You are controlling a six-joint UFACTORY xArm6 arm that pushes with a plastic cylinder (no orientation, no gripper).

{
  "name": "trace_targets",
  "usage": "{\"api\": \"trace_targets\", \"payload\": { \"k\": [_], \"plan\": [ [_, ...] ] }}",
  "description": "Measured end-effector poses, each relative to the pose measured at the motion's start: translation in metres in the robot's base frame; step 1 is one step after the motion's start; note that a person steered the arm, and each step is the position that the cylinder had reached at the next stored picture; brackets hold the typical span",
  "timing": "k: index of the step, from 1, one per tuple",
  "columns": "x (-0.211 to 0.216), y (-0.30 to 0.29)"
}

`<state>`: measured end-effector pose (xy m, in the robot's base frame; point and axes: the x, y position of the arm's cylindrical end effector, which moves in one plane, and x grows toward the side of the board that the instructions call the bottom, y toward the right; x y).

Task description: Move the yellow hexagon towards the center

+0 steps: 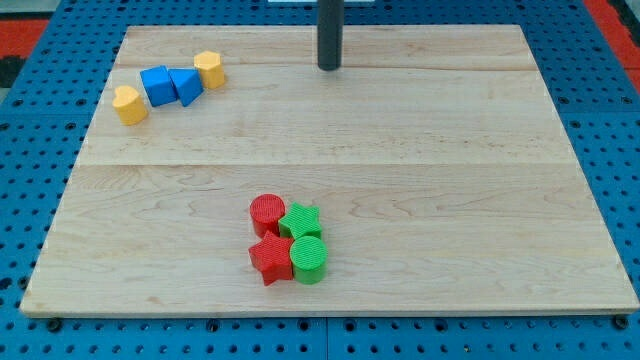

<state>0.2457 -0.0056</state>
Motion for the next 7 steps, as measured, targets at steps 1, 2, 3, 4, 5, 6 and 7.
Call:
{"api": "trace_targets", "payload": {
  "k": [1, 2, 3, 4, 5, 6, 7],
  "plan": [
    [-0.040, -0.061],
    [-0.052, -0.146],
    [-0.046, -0.235],
    [-0.006, -0.281],
    [0.013, -0.270],
    [0.016, -0.221],
    [0.026, -0.162]
  ]
}}
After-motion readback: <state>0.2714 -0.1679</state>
